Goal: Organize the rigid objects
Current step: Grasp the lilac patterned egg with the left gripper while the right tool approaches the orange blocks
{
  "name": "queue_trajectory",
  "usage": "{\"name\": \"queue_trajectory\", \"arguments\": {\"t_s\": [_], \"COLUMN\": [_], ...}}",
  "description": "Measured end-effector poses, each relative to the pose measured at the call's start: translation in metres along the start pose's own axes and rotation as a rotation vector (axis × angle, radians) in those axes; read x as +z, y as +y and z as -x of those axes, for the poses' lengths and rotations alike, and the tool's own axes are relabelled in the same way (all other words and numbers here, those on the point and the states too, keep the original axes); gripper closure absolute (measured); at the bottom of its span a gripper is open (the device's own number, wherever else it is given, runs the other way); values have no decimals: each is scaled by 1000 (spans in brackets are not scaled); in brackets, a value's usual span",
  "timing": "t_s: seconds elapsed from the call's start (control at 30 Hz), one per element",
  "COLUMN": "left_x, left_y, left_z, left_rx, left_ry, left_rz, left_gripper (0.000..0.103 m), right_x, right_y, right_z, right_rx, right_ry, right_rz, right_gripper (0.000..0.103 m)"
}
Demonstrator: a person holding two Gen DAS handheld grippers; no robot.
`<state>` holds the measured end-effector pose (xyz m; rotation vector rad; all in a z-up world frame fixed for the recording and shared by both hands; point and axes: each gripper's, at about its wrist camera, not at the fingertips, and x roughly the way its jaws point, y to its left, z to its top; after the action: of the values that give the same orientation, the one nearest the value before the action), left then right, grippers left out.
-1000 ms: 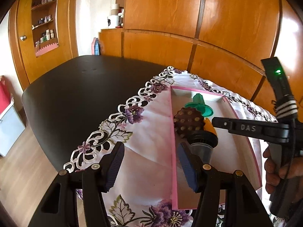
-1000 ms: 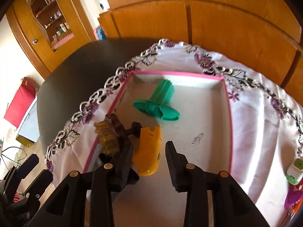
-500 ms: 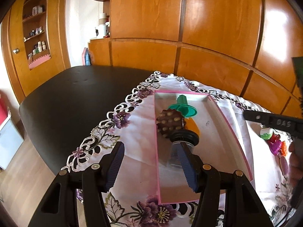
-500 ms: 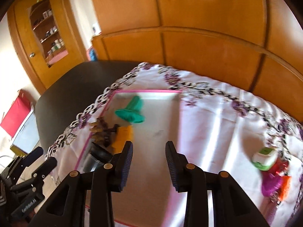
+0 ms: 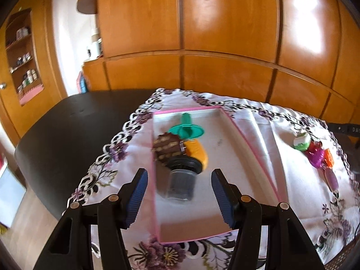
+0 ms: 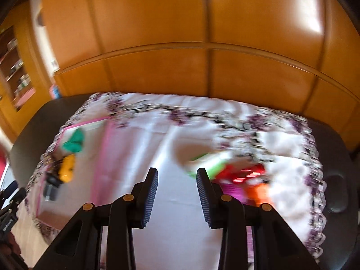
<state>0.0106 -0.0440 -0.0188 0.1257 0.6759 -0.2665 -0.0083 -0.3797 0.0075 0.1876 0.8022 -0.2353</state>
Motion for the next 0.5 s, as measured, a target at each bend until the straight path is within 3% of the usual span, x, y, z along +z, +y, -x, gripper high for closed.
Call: {"name": "queue_trajectory", "arguments": {"t_s": [0.2,0.33,0.43,0.5], "left_x": [10,16,21,23], "left_y": [-28,-51,-70,-85], "left_z": [1,-1,-3,-6], "left_rx": [-30,-49,-70,-83], "left_ry": [-14,-20,-21,-19], "left_rz": [-73,-136,-177,-200], "left_gripper": [42,41,41,41], "right_x": [-12,-33,-36,-39], "right_y": [-82,-137,-163,-169], "right_z": [4,-5,0,2], "right_rx": [-152,-227,-183,-185], "right_ry": [-38,-22,-50,-56], "right_rz": [-134,-337,-478,-505], "right_gripper": [68,68,68,68]}}
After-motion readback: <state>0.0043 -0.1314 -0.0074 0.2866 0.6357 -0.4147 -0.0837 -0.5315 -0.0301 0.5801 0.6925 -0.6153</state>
